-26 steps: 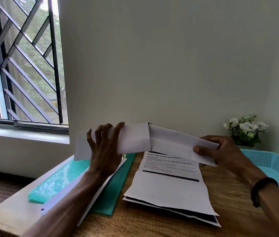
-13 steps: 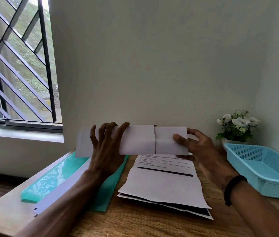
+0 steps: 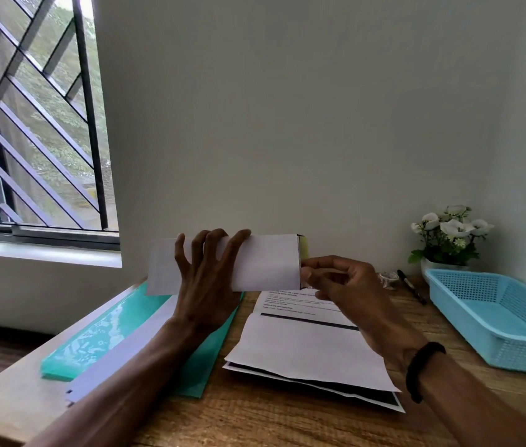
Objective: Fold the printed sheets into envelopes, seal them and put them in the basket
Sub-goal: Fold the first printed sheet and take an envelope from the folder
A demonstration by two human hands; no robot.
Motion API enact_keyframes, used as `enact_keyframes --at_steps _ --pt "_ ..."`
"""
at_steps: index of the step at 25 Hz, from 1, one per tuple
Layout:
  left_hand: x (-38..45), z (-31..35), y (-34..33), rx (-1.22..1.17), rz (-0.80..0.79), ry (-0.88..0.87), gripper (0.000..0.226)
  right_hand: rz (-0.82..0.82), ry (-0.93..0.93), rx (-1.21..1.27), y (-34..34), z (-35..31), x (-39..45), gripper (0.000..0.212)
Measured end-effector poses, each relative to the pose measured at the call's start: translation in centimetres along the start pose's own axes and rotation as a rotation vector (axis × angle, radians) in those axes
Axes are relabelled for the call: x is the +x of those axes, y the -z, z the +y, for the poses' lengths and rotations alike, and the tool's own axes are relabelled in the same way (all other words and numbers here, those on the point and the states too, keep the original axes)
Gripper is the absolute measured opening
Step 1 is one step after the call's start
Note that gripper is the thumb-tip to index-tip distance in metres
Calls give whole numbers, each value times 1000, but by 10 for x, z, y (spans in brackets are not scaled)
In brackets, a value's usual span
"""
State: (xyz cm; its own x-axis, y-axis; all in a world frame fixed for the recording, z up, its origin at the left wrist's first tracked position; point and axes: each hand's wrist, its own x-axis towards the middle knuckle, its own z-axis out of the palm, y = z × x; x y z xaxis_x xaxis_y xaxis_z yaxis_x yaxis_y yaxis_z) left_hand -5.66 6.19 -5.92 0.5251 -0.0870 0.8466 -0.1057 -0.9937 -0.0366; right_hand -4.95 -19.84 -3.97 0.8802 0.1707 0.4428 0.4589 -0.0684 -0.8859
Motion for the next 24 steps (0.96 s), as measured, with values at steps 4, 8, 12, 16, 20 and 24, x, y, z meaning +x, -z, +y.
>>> enact_keyframes --at_steps 4,8,12,16,20,24 --pt "1 6 2 -10 19 -14 102 -87 14 -58 -6 -4 -6 34" --pt "2 21 6 -17 46 -47 96 -207 -8 4 -10 -11 -15 35" --pt "2 28 7 -7 48 -67 92 -237 -43 48 -9 -8 -15 31" --pt "3 27 8 30 24 -137 97 -65 -101 281 -3 2 -3 20" --pt "29 47 50 -17 -264 -196 122 93 -162 519 19 6 11 19" --pt "61 82 62 -520 -798 214 104 165 -285 589 32 14 17 41"
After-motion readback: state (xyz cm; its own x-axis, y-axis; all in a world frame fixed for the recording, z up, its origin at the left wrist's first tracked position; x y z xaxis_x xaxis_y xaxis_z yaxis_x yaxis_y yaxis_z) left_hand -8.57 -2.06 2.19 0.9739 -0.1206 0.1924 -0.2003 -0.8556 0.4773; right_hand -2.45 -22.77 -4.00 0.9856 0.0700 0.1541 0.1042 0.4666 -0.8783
